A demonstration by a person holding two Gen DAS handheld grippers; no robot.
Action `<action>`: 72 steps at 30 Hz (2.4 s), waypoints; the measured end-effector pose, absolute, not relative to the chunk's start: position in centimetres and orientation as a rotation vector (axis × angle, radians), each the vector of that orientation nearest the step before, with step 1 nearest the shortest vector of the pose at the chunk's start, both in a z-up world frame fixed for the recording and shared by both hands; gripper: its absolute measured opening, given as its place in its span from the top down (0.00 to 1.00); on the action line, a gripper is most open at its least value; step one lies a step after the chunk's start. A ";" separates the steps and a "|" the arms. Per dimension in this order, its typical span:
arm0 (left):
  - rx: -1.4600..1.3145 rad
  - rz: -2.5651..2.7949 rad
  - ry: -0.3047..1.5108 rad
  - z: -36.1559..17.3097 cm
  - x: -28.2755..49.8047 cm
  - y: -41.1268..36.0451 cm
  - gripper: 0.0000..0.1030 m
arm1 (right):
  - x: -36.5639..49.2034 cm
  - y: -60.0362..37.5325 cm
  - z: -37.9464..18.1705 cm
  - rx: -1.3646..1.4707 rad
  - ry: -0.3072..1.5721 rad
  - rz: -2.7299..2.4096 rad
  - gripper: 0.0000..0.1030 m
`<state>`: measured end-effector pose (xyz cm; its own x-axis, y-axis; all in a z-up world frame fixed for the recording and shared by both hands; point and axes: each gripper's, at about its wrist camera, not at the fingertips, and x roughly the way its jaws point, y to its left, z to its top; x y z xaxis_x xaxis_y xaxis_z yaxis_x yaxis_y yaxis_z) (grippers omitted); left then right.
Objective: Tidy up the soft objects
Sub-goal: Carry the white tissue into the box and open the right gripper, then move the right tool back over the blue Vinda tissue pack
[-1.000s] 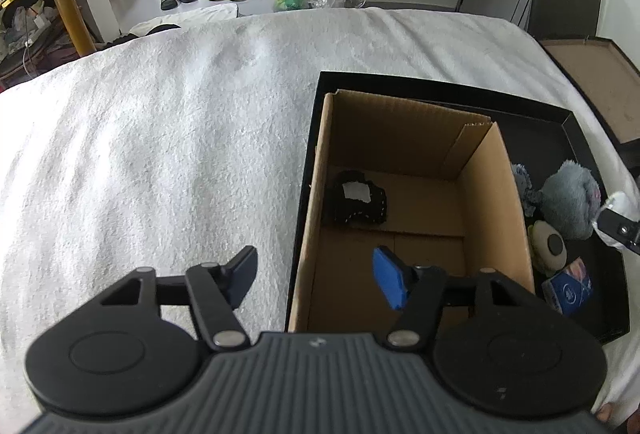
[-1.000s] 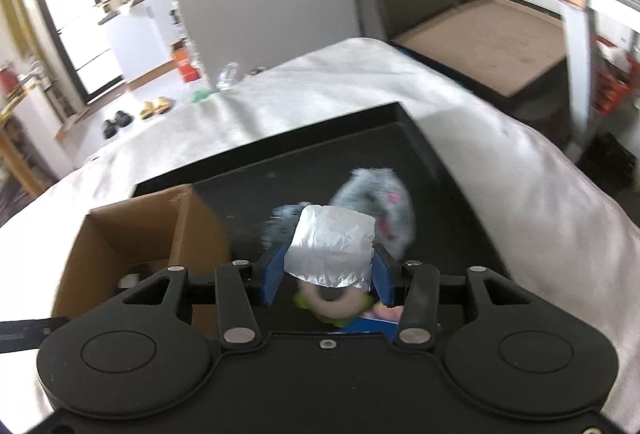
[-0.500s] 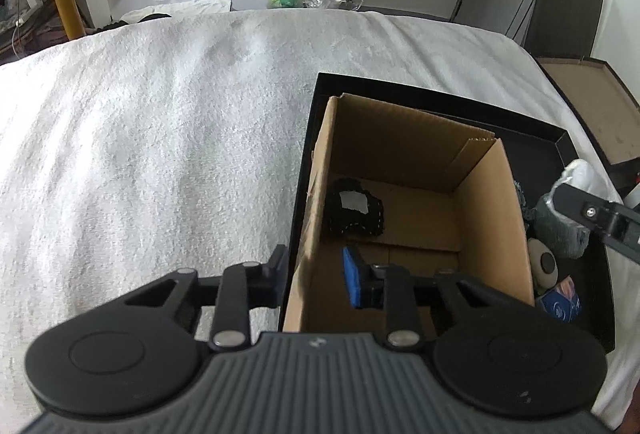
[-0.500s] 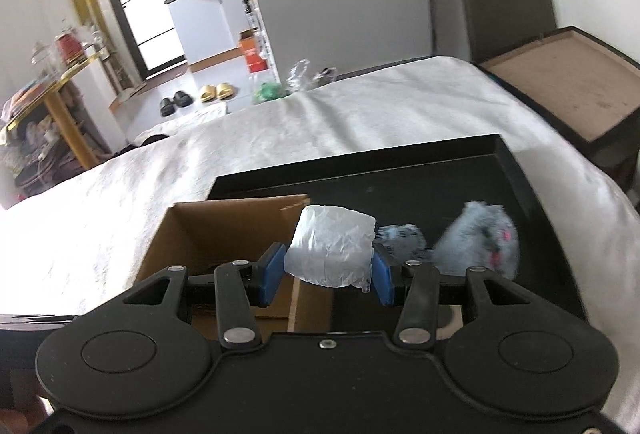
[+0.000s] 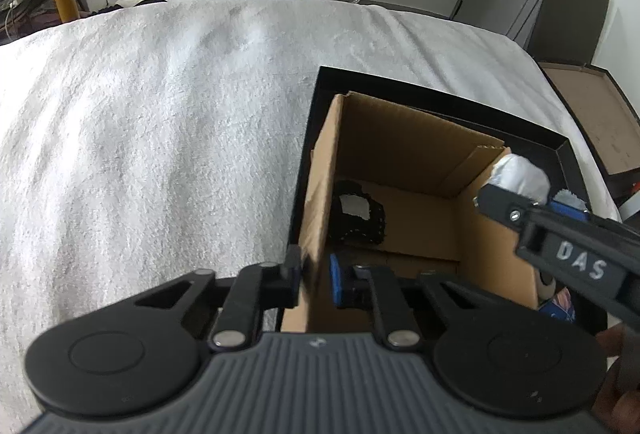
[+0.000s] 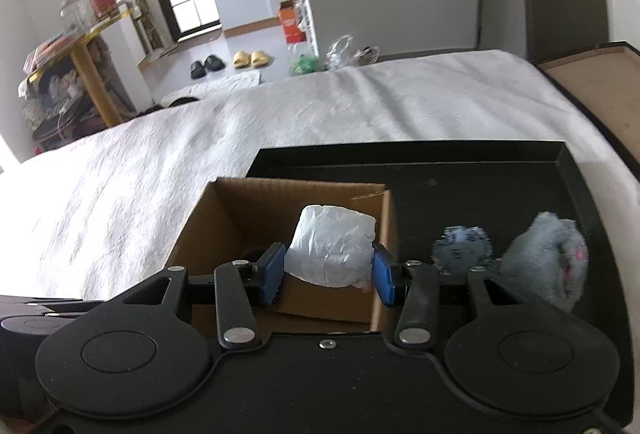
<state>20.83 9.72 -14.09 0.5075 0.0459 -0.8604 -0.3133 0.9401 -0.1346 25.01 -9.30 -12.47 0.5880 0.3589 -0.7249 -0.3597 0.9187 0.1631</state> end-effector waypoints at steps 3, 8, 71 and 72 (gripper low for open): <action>-0.296 0.220 1.022 -14.3 20.9 10.0 0.91 | 25.4 -8.6 -13.0 -0.015 0.861 0.429 0.56; -0.315 0.210 1.025 -14.4 21.0 10.5 0.91 | 25.7 -7.7 -13.3 -0.027 0.872 0.438 0.55; -0.073 0.294 1.062 -12.0 19.6 3.6 0.43 | 21.2 -24.6 -21.0 0.281 0.965 0.031 0.25; -0.069 0.295 1.063 -12.0 19.7 3.5 0.43 | 21.3 -24.5 -21.1 0.280 0.967 0.030 0.25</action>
